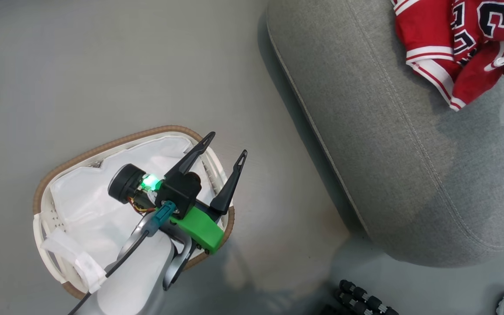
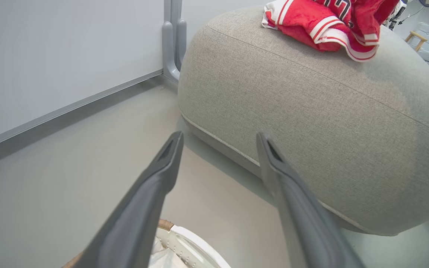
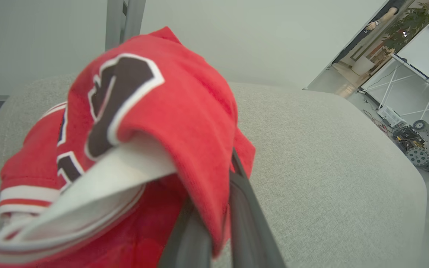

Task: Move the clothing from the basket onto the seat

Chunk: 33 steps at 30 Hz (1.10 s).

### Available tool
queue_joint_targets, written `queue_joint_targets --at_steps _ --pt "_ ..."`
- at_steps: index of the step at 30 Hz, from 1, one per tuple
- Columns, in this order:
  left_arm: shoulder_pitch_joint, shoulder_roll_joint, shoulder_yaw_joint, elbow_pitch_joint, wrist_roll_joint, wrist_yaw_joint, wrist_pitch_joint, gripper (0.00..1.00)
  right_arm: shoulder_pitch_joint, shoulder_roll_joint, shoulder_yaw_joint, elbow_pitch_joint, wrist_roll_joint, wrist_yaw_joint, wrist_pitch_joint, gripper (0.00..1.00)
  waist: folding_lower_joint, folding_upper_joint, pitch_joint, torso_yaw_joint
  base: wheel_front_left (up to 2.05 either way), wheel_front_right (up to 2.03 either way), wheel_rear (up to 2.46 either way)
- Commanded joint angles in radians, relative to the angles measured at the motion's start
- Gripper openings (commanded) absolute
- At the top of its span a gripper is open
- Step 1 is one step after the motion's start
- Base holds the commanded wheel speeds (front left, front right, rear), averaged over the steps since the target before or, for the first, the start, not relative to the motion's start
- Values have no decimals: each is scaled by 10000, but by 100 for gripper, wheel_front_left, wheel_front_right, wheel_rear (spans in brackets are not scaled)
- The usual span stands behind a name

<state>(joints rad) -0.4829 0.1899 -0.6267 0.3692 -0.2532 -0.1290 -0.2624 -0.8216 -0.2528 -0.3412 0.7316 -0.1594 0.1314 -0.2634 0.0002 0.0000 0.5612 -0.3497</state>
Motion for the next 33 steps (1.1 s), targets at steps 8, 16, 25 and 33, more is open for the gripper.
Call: queue_joint_targets --at_steps 8,16,25,33 --pt "184 -63 50 33 -180 11 -36 100 1035 95 299 -596 139 -14 -20 100 -2 0 -494 -146 0 0 0" --pt "507 -398 285 -128 -366 3 -36 100 2106 -92 751 -1399 332 -14 -20 100 -2 0 -1435 -85 0 0 0" --pt "1142 -935 895 -302 -746 -12 -36 100 2302 -608 1050 -1959 387 -14 -20 100 -2 0 -2852 553 0 0 0" --pt "1619 -1249 1716 -76 -845 107 -36 100 2131 -281 1539 -2048 476 -14 -20 100 -2 0 -3888 1634 0 0 0"
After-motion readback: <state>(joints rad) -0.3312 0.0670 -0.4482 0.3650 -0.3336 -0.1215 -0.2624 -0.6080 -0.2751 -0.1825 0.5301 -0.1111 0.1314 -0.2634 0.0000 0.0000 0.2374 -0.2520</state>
